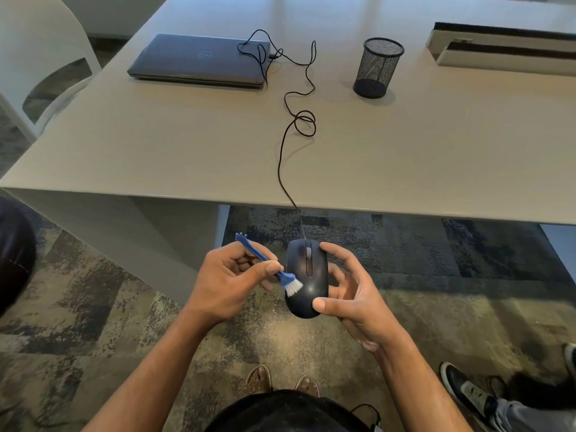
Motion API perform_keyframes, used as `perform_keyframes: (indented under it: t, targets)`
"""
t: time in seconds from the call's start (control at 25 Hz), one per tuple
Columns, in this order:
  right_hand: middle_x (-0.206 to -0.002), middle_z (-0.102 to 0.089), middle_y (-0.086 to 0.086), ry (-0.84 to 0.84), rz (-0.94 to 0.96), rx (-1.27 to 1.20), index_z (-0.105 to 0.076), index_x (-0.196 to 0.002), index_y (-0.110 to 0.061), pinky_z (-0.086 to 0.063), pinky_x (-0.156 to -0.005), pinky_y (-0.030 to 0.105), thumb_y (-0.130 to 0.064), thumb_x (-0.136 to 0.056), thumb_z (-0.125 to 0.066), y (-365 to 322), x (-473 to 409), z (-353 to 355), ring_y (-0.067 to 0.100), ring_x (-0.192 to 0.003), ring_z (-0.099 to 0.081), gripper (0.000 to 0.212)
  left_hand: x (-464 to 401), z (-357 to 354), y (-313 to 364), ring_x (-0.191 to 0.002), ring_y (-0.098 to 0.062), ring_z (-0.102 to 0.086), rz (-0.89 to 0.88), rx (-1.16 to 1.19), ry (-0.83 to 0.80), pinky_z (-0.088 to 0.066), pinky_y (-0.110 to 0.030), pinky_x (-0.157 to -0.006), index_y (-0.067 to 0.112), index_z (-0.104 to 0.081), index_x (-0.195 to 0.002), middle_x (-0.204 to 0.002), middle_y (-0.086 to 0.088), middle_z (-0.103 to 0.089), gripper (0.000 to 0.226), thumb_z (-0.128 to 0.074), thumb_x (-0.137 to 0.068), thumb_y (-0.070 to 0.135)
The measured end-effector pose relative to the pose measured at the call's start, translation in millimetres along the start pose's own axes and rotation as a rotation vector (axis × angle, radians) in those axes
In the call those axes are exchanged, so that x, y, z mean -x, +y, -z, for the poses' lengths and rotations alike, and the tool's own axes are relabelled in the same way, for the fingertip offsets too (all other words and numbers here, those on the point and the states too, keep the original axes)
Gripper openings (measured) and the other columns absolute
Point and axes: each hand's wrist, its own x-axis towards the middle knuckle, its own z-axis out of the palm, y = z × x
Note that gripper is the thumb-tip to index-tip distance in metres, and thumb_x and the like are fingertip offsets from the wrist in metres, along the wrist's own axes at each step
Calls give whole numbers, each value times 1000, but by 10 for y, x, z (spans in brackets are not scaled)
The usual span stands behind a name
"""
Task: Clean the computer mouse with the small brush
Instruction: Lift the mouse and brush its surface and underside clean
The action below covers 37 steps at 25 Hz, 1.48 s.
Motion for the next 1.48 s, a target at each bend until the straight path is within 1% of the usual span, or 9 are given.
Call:
perform_keyframes:
  t: [0.32, 0.4, 0.48, 0.64, 0.76, 1.0, 1.16, 1.28, 1.48]
  targets:
    - [-138, -58, 21, -13, -17, -2, -52, -140, -23, -59, -84, 49, 11, -66, -80, 9, 48, -2, 40, -101, -71, 86, -220, -101, -7, -79, -13, -76, 43, -35, 356, -61, -23, -64, 23, -71, -94, -85, 6, -77, 13, -73, -84, 30]
    - [-138, -58, 23, 11, -13, 16, -52, -140, -23, -59, -84, 50, 10, -65, -81, 10, 47, -5, 42, -102, -70, 87, -167, -101, 78, -77, -14, -76, 22, -30, 271, -60, -22, -62, 24, -71, -93, -85, 4, -77, 17, -74, -81, 36]
    - [-138, -57, 24, 19, -5, 29, -50, -141, -22, -58, -87, 54, 10, -66, -82, 9, 40, 6, 45, -104, -69, 88, -82, -76, 146, -69, -17, -74, -7, -82, 73, -59, -23, -59, 21, -73, -92, -83, 1, -77, 19, -78, -82, 37]
    - [-139, -56, 25, 0, -1, 57, -49, -142, -24, -57, -89, 56, 9, -69, -81, -5, 40, 28, 49, -108, -67, 86, -22, -84, 222, -60, -19, -67, -53, -298, -190, -58, -30, -56, 23, -74, -89, -77, 2, -73, 8, -77, -86, 28]
    - [-138, -57, 24, 0, -4, 56, -50, -141, -24, -57, -90, 56, 9, -68, -83, 9, 47, 20, 47, -109, -67, 87, -93, -131, 225, -58, -6, -63, -100, -360, -183, -55, -22, -55, 19, -73, -90, -77, 8, -71, 4, -76, -88, 21]
    - [-135, -60, 20, 0, -16, 53, -53, -139, -25, -57, -90, 57, 9, -65, -84, 44, 70, 4, 47, -107, -67, 87, -341, -64, 139, -65, -5, -65, -118, -437, -35, -56, -21, -59, 28, -70, -89, -78, 9, -71, 6, -75, -90, 25]
    - [-136, -60, 18, 3, -14, 40, -53, -139, -26, -57, -88, 56, 8, -65, -84, 44, 84, 4, 44, -105, -69, 87, -435, -35, 84, -66, -7, -65, -237, -630, 66, -54, -25, -61, 19, -72, -91, -73, 11, -69, 4, -72, -91, 23]
    - [-135, -61, 16, -1, -10, 28, -53, -139, -28, -58, -86, 53, 8, -66, -84, 38, 73, 5, 44, -105, -69, 88, -406, -25, 84, -71, -1, -68, -207, -472, 107, -54, -14, -59, 27, -70, -93, -73, 15, -69, 5, -74, -90, 25]
    - [-137, -60, 18, -10, -27, 21, -50, -142, -33, -57, -86, 52, 10, -65, -83, 41, 64, 4, 43, -106, -69, 95, -454, -99, 112, -69, -13, -72, -92, -151, 107, -56, -20, -53, 28, -71, -97, -82, 3, -74, 8, -72, -90, 24]
